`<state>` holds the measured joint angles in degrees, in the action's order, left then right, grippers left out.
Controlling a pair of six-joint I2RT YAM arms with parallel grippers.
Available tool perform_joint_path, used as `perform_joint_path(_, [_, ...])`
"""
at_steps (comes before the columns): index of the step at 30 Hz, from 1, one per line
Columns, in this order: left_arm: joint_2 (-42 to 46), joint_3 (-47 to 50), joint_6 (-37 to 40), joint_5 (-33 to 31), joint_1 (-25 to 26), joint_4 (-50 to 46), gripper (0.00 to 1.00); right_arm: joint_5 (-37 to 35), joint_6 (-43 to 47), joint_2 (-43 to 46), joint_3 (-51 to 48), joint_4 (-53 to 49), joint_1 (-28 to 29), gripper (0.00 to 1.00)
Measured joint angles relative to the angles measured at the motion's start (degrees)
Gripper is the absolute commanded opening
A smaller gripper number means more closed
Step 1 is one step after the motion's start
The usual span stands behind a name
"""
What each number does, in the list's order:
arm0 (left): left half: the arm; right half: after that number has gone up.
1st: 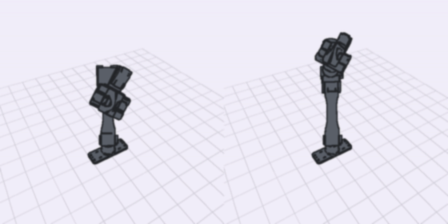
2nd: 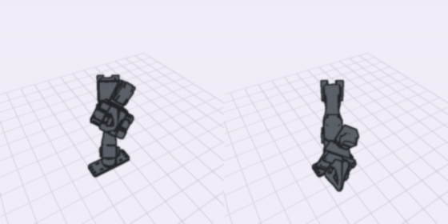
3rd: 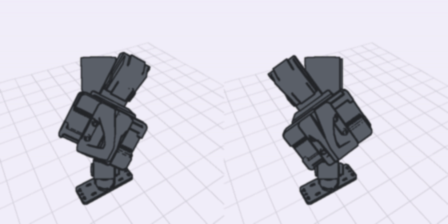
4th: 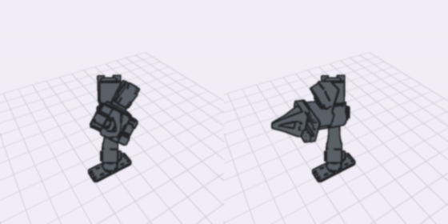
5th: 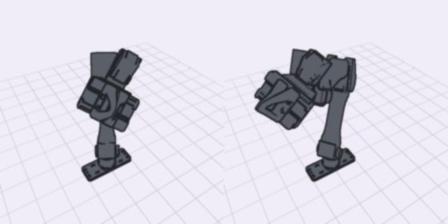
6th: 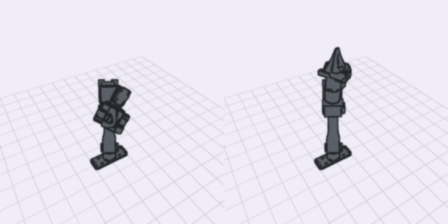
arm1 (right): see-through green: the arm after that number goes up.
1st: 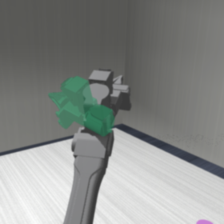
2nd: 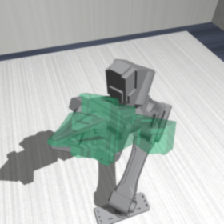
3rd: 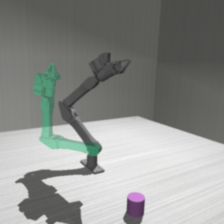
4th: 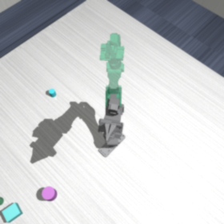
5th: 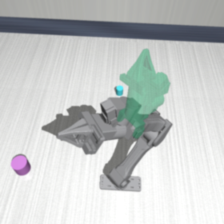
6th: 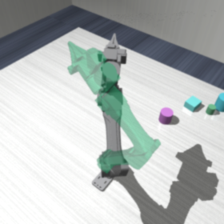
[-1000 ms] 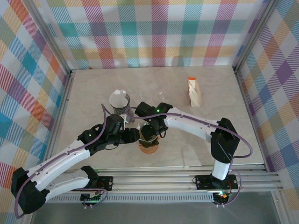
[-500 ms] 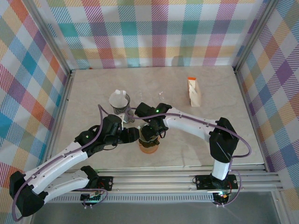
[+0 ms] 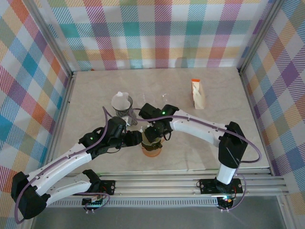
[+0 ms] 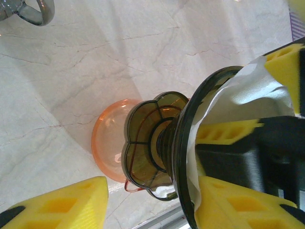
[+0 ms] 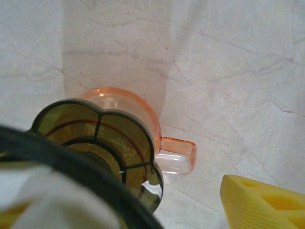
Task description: Place the coffee filter in the dripper
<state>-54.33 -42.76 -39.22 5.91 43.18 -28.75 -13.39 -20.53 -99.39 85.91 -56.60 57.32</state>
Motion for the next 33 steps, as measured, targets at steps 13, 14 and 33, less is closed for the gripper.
perform_joint_path(13, [0.0,-0.02,-0.22,0.02,0.0,-0.02,0.55,-3.13,-0.04,10.95,2.6,-1.16,0.0,0.76])
perform_joint_path(14, [0.0,-0.02,-0.22,0.02,0.0,-0.02,0.56,-3.39,-0.04,11.89,2.6,-1.33,0.0,0.76])
perform_joint_path(33, [2.84,-4.09,-0.42,0.0,0.0,-3.19,0.71,-7.28,-1.46,21.18,-0.83,-1.36,0.0,0.77])
